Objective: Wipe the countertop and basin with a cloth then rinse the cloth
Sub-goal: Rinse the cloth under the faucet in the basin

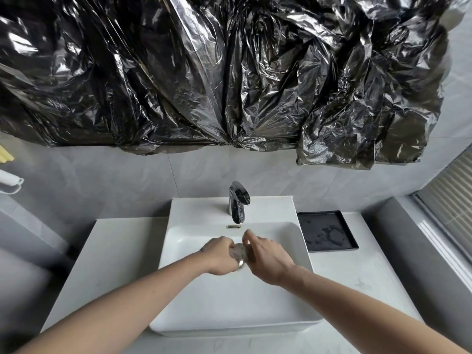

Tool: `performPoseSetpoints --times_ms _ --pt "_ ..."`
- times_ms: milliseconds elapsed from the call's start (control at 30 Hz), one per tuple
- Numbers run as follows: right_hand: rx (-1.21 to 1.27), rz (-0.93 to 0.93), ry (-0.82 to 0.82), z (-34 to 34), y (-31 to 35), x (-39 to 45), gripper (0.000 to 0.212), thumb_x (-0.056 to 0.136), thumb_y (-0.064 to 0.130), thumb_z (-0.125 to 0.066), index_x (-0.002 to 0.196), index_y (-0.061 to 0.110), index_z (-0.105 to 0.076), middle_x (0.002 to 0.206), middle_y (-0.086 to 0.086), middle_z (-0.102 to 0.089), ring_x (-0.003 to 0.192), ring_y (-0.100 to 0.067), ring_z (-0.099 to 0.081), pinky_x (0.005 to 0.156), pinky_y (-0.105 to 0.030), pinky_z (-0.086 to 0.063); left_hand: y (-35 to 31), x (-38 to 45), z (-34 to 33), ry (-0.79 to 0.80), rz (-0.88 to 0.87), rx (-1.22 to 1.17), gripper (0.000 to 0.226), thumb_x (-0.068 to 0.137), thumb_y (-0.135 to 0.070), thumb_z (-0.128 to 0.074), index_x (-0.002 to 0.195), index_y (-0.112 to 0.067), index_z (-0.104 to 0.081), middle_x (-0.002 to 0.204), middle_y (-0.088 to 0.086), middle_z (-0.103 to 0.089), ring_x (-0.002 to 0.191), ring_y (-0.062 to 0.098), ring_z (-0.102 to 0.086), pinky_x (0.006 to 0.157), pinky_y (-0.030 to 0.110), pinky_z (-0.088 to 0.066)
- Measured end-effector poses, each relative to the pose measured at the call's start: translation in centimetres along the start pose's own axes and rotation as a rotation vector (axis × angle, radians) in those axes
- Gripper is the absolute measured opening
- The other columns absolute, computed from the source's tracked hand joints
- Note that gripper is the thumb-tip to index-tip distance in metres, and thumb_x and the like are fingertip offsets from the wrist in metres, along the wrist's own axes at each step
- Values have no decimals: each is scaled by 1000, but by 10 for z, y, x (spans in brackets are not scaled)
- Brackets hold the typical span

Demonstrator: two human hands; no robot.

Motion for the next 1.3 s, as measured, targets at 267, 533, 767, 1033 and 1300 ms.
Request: performPoseSetpoints --times_ms 267,533,767,1033,1300 --pt "818 -300 545 -2 7 -27 14 97 34 -59 97 21 -60 70 4 -51 49 -10 -36 44 -22 -27 -21 -70 3 -531 -799 570 87 86 -24 -65 161 -25 -22 164 -8 -31 133 11 -48 101 26 -49" --pt "741 -348 667 -14 40 -26 30 79 20 -63 62 24 -40 60 3 -28 49 -14 -23 48 -27 -17 -42 -44 20 -504 -662 626 53 76 -31 -76 119 -24 -47 105 -2 -60 90 22 -67 63 32 -51" --pt "-126 -176 203 7 33 -12 15 95 24 -50 86 14 -56 99 -18 -65 83 -41 -58 68 -34 -40 -49 -24 17 -177 -349 936 11 89 -15 -53 94 -18 -63 103 10 -72 93 35 -67 70 35 -41" --pt "-418 2 130 -6 14 10 33 88 7 -47 104 21 -71 101 -13 -74 87 -42 -63 70 -38 -41 -19 -6 -5 44 -8 400 18 87 -32 -48 91 -15 -56 87 3 -58 81 29 -56 64 31 -40" --pt "-435 230 33 -7 10 15 6 69 20 -63 72 25 -67 62 2 -68 51 -31 -64 49 -26 -28 -6 -6 -47 310 99 -54 22 61 -14 -61 73 -22 -44 66 4 -34 54 21 -26 53 27 -20"
Point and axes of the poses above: each hand's wrist, its own x-axis towards the middle knuckle, its own z-axis out of the back of the hand, y = z × x, the point moved 9 cm from there along x, towards the middle knuckle
